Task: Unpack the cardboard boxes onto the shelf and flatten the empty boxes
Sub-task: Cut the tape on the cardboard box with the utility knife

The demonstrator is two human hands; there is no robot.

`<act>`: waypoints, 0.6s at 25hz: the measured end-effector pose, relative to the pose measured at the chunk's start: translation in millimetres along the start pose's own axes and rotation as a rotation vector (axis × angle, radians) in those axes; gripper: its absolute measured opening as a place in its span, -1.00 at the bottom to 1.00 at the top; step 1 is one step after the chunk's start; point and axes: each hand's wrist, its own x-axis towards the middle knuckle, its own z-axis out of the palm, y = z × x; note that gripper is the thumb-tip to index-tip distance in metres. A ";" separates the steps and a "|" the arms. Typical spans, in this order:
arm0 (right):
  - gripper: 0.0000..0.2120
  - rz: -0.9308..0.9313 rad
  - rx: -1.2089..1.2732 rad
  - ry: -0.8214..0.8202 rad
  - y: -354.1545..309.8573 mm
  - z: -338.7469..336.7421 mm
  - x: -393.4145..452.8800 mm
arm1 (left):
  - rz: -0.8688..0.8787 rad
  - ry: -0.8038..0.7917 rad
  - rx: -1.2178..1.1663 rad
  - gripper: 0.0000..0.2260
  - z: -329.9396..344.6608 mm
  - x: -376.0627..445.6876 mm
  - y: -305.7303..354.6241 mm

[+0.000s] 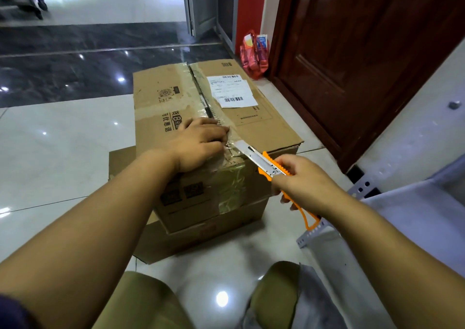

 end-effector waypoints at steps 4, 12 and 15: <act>-0.90 0.017 0.034 -0.086 1.2 7.2 -1.3 | -0.019 0.038 -0.011 -0.73 4.5 3.0 -2.3; -0.83 0.025 0.081 -0.146 1.6 15.4 1.3 | -0.041 0.076 -0.011 -0.88 4.8 1.9 0.8; -0.83 0.040 0.101 -0.197 3.3 12.2 0.2 | -0.050 0.066 -0.025 -0.90 3.1 0.1 2.5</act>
